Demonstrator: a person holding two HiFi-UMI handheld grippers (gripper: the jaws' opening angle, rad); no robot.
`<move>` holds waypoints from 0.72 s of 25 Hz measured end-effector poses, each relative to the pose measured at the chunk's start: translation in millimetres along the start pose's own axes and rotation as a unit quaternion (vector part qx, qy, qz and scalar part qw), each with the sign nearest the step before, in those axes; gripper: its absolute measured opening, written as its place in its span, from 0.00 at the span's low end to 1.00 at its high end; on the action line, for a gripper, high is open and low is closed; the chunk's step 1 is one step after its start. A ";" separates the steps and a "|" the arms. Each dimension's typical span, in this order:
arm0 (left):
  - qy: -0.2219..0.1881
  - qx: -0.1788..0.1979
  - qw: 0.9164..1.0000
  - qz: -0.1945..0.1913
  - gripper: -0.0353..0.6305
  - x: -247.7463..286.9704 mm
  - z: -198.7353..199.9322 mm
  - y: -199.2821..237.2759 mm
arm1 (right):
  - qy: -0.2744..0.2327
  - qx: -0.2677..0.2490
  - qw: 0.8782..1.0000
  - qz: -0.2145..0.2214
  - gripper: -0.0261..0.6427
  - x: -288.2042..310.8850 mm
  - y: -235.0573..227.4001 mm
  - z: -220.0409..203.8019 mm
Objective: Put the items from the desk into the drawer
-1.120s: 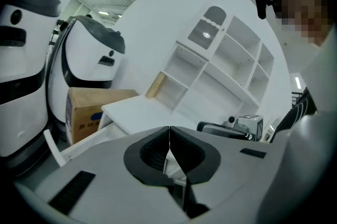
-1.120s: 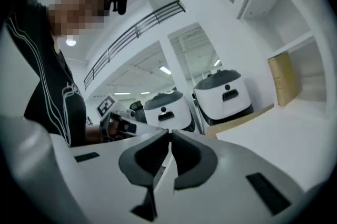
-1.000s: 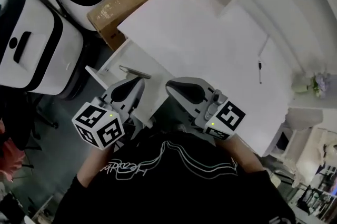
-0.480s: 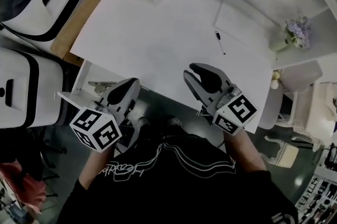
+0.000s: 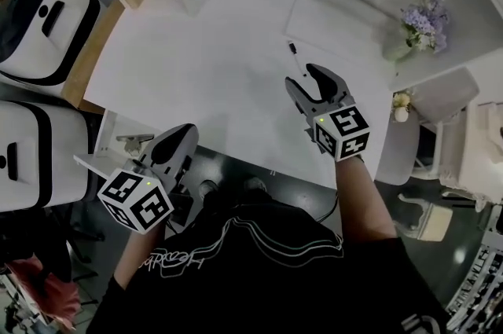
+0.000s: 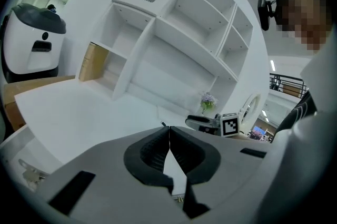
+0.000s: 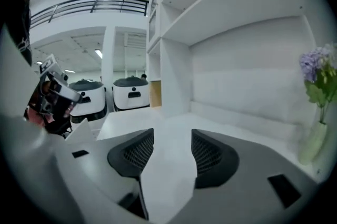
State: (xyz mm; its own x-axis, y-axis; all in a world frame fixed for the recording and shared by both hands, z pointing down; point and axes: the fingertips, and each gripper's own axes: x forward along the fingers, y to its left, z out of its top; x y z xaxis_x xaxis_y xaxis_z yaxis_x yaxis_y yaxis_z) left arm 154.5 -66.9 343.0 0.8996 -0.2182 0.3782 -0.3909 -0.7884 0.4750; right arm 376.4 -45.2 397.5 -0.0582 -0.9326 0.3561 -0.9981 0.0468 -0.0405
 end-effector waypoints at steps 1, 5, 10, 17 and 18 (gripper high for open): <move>0.002 0.001 1.000 0.002 0.09 2.6 -1.5 -2.1 | 0.014 0.000 1.000 -0.007 0.36 5.0 -11.5 -11.6; 0.008 0.000 1.000 0.012 0.09 10.3 -3.9 -7.2 | 0.070 -0.004 0.997 -0.025 0.35 26.6 -48.0 -52.4; 0.016 -0.003 0.999 0.034 0.09 14.9 -10.4 0.5 | 0.129 0.008 0.991 -0.039 0.35 59.5 -83.0 -97.8; 0.018 -0.010 0.999 0.050 0.09 13.8 -14.8 5.7 | 0.185 0.014 0.981 -0.061 0.27 75.8 -107.7 -129.5; 0.018 -0.009 0.998 0.051 0.09 13.0 -14.1 5.8 | 0.191 0.011 0.979 -0.064 0.25 75.8 -108.5 -130.6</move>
State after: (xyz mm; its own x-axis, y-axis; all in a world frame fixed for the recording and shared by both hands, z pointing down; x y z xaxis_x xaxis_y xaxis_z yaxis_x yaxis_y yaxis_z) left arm 161.2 -66.1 361.8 0.8473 -0.2761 0.4537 -0.4844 -0.7520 0.4470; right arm 477.6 -74.3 550.8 0.0591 -0.7281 0.6829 -0.9973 -0.0727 0.0088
